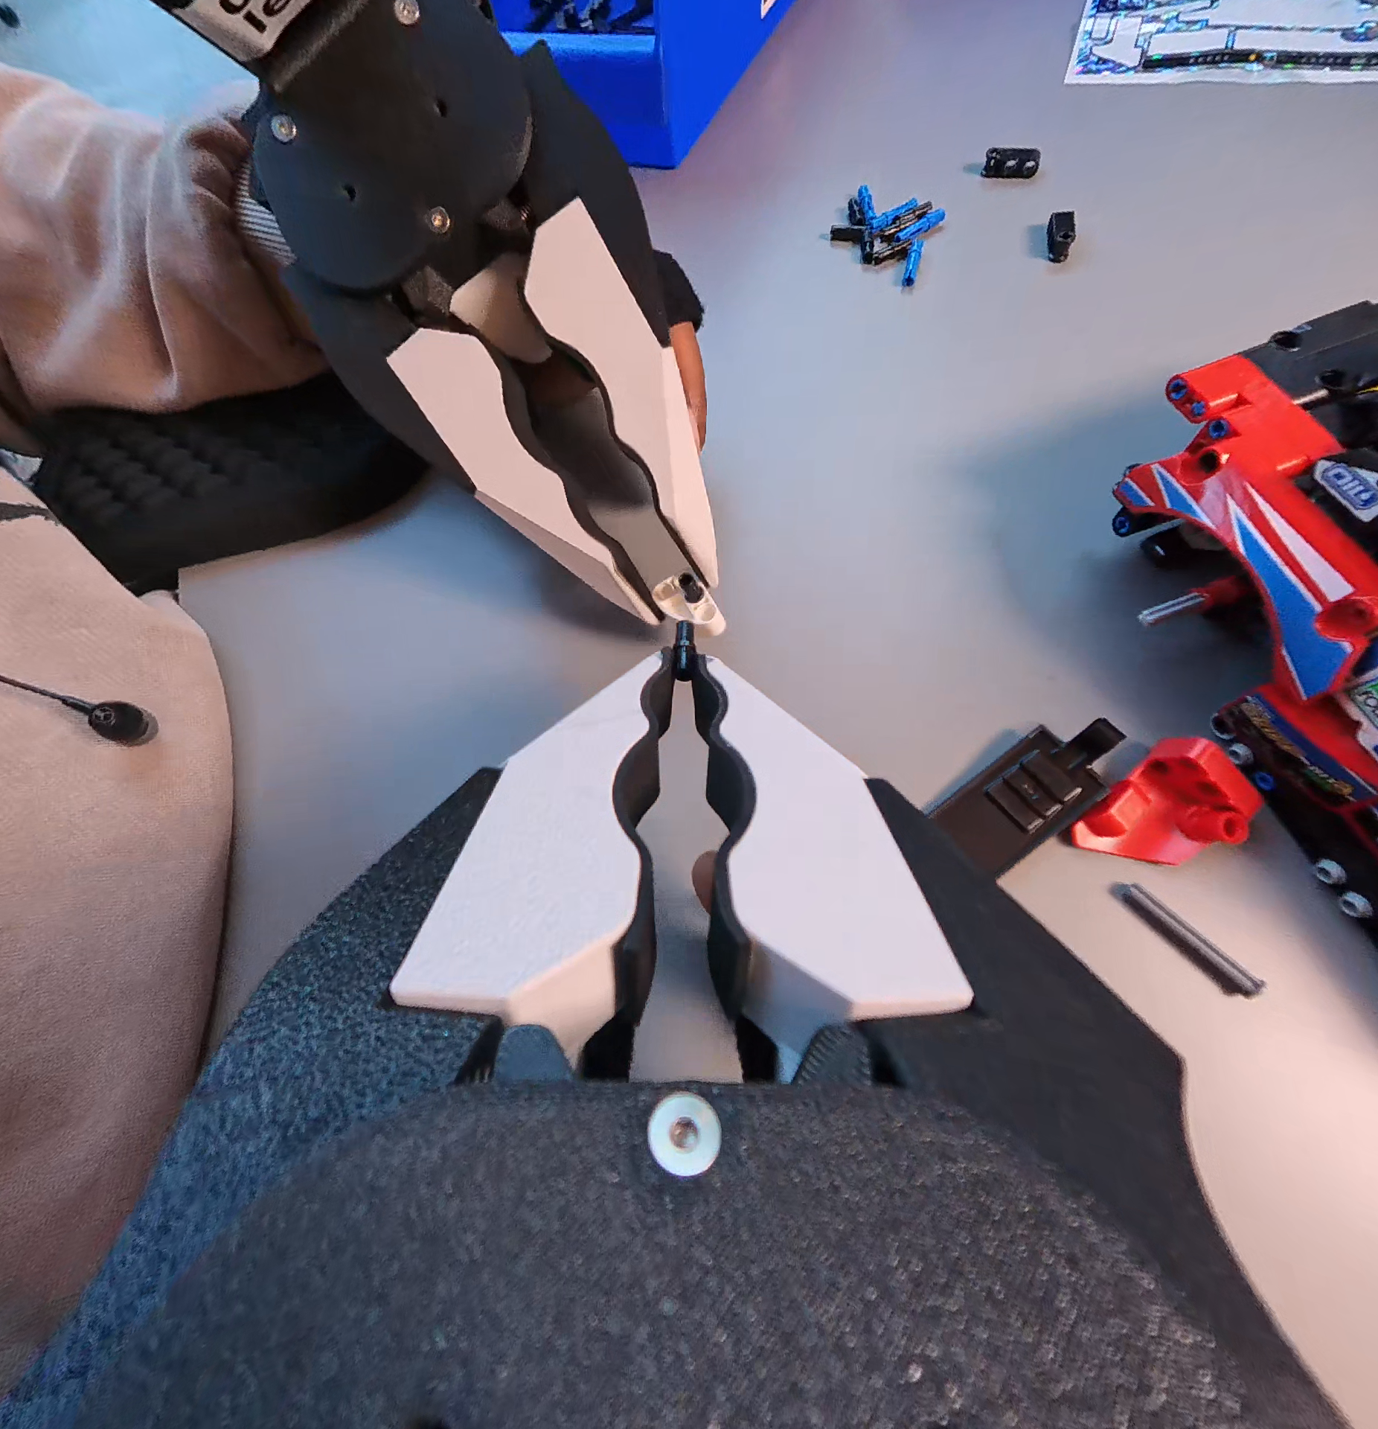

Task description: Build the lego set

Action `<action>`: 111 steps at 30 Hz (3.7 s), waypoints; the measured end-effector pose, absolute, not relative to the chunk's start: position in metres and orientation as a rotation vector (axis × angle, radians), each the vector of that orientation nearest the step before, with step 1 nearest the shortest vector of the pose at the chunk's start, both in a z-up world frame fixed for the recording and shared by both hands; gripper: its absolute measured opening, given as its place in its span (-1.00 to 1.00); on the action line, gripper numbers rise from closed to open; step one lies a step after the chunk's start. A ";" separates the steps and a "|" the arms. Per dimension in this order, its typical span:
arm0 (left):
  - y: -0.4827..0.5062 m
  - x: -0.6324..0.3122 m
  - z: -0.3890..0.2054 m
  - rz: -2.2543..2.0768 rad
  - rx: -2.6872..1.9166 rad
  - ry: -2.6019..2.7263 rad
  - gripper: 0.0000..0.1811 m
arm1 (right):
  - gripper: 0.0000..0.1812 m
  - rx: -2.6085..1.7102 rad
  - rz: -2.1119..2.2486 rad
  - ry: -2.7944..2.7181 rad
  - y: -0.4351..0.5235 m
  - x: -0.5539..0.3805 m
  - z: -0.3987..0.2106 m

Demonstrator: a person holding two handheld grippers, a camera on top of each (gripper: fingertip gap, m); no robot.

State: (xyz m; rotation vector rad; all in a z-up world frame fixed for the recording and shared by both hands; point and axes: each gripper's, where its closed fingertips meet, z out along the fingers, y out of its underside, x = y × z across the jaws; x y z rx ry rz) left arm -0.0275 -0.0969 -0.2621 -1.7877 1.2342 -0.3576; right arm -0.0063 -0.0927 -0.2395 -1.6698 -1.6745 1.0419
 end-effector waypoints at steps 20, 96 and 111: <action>-0.108 -0.010 -0.236 -0.569 -1.711 1.180 -0.92 | -0.98 -1.536 1.102 -1.852 -0.108 -0.018 -0.241; -0.094 -0.015 -0.276 -0.509 -1.969 1.236 -0.85 | -0.98 -1.795 0.359 -2.456 -0.086 -0.016 -0.270; -0.093 -0.015 -0.276 -0.494 -1.947 1.246 -0.85 | -0.99 -1.491 0.301 -2.516 -0.086 -0.018 -0.268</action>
